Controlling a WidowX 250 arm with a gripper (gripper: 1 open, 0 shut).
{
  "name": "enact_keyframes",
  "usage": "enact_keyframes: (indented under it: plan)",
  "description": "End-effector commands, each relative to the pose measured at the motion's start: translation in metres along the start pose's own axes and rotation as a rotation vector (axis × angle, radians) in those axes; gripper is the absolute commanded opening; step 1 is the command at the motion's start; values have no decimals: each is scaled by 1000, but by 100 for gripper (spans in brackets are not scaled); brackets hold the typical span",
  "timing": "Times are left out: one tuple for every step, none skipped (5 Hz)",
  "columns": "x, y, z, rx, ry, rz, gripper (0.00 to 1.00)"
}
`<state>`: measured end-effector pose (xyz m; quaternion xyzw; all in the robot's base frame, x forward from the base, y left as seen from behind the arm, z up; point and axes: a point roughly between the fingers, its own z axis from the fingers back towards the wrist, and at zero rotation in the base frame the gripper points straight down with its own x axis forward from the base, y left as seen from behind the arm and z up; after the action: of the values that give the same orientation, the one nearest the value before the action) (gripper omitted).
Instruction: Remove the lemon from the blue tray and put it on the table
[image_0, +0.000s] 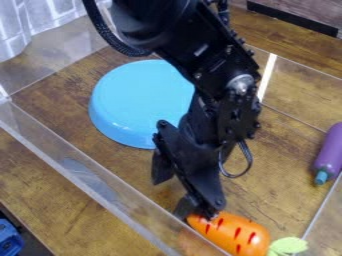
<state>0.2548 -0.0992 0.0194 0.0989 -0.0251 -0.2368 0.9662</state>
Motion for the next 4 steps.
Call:
enact_keyframes:
  plan:
    - [3,-18,4,-13,-31,-56,100]
    - [5,-23,5,-21,-40,-66,100]
    - [7,-26,5,-28,-47,-75,100]
    - [8,-28,5,-31,-48,-77,100]
